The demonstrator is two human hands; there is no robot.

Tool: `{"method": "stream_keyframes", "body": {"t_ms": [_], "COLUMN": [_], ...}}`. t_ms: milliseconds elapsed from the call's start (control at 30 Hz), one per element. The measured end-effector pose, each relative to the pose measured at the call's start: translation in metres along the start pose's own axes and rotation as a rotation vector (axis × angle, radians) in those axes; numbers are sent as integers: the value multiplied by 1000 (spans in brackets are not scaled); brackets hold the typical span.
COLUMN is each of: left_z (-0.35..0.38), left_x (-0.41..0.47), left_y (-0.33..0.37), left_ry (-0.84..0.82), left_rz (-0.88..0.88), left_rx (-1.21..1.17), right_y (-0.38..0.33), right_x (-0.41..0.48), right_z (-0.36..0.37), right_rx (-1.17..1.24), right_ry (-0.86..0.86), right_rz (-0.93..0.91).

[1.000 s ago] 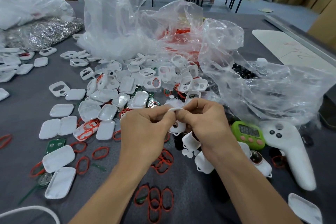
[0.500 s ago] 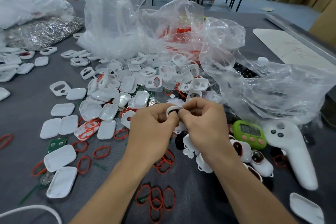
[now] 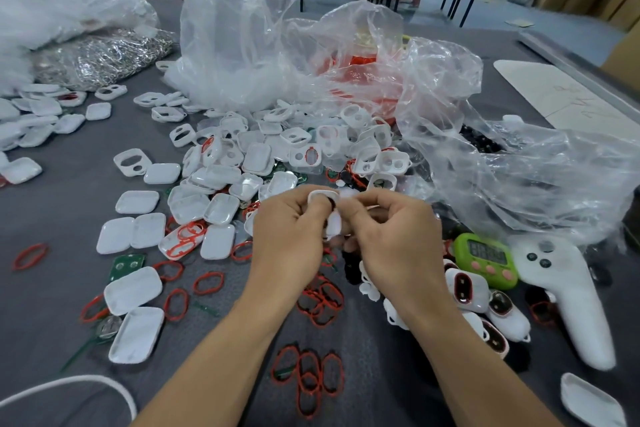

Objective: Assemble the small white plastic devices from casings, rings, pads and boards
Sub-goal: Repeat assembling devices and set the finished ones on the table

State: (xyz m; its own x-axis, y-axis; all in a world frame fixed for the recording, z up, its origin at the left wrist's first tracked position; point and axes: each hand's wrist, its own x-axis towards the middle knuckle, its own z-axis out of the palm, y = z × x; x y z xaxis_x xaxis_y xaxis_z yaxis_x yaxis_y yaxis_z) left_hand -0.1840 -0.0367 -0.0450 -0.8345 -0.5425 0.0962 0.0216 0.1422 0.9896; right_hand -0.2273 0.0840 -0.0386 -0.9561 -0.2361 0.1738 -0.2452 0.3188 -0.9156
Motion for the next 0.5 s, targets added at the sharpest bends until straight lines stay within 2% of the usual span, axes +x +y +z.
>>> {"method": "stream_keyframes", "body": {"t_ms": [67, 133, 333, 500], "left_z": [-4, -14, -44, -51], "left_x": [8, 17, 32, 37], "left_y": [1, 3, 3, 0], "left_ry": [106, 201, 282, 339], "left_rz": [-166, -266, -309, -303], "left_rx": [-217, -382, -566, -595], "right_y": [-2, -6, -28, -22], "right_x": [6, 21, 83, 120], "right_z": [1, 4, 35, 57], "right_rx": [-71, -156, -556, -853], "right_ry": [53, 33, -247, -329], "right_rz": [3, -6, -60, -62]}}
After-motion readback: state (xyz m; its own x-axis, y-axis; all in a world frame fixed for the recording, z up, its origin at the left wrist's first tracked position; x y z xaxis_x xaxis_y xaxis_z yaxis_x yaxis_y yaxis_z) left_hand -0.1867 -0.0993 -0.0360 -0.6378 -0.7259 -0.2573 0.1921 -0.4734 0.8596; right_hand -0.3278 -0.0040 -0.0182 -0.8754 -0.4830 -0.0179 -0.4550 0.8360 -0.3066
